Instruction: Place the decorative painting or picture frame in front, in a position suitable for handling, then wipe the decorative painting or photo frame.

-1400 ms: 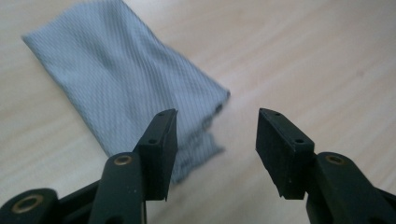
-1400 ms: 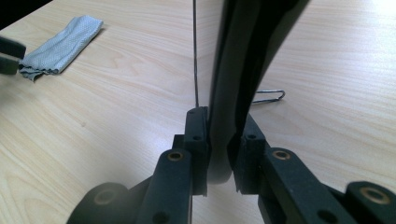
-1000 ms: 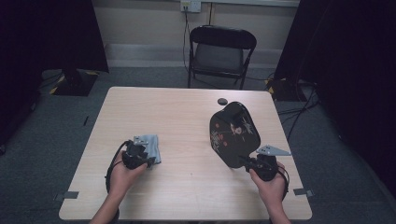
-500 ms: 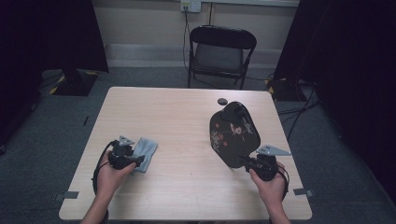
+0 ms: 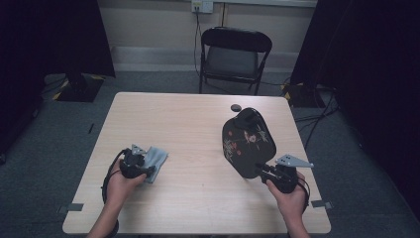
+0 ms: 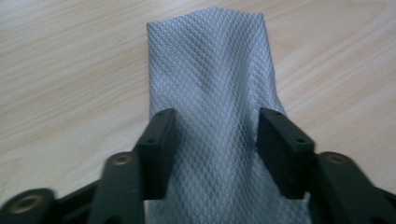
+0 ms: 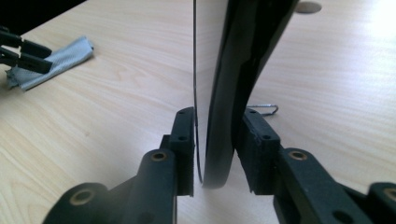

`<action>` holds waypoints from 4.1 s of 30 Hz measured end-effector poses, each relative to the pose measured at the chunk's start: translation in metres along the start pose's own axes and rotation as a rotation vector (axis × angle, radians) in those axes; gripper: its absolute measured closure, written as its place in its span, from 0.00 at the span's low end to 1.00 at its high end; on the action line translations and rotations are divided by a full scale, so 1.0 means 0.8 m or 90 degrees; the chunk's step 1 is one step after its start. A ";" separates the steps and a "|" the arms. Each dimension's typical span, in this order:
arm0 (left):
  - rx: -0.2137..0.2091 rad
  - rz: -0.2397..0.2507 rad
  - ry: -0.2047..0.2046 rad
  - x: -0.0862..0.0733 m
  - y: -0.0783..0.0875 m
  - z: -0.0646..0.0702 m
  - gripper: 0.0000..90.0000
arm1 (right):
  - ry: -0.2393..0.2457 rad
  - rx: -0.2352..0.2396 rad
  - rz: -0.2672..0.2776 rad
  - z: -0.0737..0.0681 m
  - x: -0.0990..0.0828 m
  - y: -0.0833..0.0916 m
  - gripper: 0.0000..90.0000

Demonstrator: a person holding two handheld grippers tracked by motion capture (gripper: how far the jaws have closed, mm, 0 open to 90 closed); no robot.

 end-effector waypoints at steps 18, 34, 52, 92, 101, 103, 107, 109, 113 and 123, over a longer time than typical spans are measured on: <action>-0.099 -0.037 -0.049 0.006 -0.009 0.045 0.87 | -0.011 0.022 -0.019 -0.004 -0.002 -0.004 0.85; -0.109 -0.022 -0.044 -0.002 -0.015 0.067 0.47 | -0.012 0.020 -0.031 -0.005 -0.001 -0.006 0.87; -0.145 -0.051 -0.036 0.003 -0.015 0.090 0.87 | -0.015 0.012 -0.033 -0.008 0.000 -0.007 0.88; -0.226 0.056 -0.102 0.162 -0.001 0.153 0.87 | -0.019 0.005 -0.043 -0.014 -0.002 -0.004 0.88; -0.241 0.058 -0.110 0.183 -0.007 0.168 0.87 | -0.018 0.006 -0.043 -0.014 -0.001 -0.004 0.88; -0.244 0.054 -0.111 0.184 -0.008 0.169 0.87 | -0.017 0.006 -0.043 -0.013 -0.001 -0.005 0.88; -0.231 0.027 -0.115 0.187 -0.014 0.169 0.87 | -0.017 0.009 -0.048 -0.013 -0.002 -0.004 0.88; -0.230 0.021 -0.114 0.186 -0.016 0.168 0.87 | -0.016 0.008 -0.046 -0.013 -0.001 -0.005 0.88; -0.221 -0.006 -0.111 0.165 -0.034 0.164 0.86 | -0.016 0.008 -0.047 -0.013 -0.001 -0.005 0.88; -0.189 -0.093 -0.097 0.106 -0.078 0.146 0.85 | -0.015 0.008 -0.049 -0.013 -0.001 -0.005 0.88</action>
Point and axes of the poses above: each handheld gripper's, and its own axes: y roughly backward along the jaws, x roughly out of its top, z roughly to its right, the point moved 6 cm from there along -y, roughly forward along the jaws, and after that the axes turned 13 degrees about -x, right-handed, at the moved point
